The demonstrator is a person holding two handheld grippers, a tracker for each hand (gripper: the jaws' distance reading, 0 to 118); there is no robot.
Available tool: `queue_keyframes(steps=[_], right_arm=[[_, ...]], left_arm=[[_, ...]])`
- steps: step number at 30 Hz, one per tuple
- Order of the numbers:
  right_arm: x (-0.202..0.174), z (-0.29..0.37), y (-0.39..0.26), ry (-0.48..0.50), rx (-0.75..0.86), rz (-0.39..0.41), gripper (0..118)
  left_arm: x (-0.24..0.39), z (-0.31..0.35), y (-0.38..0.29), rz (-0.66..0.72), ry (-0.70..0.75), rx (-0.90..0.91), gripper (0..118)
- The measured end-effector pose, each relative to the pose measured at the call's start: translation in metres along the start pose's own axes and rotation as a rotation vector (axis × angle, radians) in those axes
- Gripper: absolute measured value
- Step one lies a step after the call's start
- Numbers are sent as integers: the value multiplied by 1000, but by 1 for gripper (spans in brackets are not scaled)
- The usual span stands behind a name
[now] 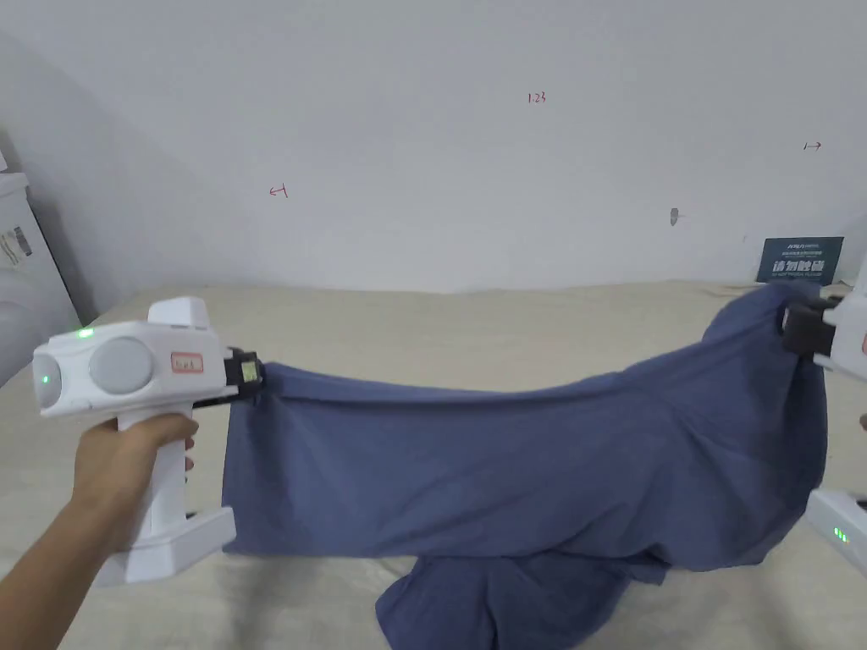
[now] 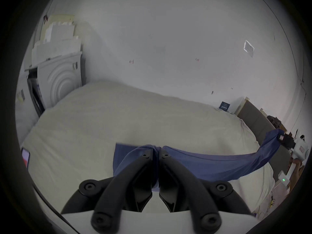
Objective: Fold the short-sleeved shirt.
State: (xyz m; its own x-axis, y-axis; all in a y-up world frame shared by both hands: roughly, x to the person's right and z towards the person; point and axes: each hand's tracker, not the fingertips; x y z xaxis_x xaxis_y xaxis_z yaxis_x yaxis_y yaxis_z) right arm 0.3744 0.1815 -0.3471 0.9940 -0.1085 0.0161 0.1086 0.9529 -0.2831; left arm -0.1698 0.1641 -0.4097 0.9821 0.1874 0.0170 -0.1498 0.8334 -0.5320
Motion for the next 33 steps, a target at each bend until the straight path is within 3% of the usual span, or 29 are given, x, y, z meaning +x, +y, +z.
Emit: queue_keyframes(steps=[10, 14, 22, 27, 33], right_arm=[[-17, -38, 132, 8, 142, 16, 4], [-13, -54, 181, -14, 205, 56, 4], [-48, -8, 260, -21, 344, 122, 4], [-57, 18, 262, 1, 380, 118, 4], [-56, 11, 195, 22, 287, 106, 4]], left_arm=[[40, -9, 125, -146, 40, 135, 3], [54, 3, 167, -160, 56, 187, 3], [66, 51, 232, -120, 56, 317, 3], [69, 72, 232, -133, 50, 366, 3], [69, 46, 169, -160, 50, 262, 3]])
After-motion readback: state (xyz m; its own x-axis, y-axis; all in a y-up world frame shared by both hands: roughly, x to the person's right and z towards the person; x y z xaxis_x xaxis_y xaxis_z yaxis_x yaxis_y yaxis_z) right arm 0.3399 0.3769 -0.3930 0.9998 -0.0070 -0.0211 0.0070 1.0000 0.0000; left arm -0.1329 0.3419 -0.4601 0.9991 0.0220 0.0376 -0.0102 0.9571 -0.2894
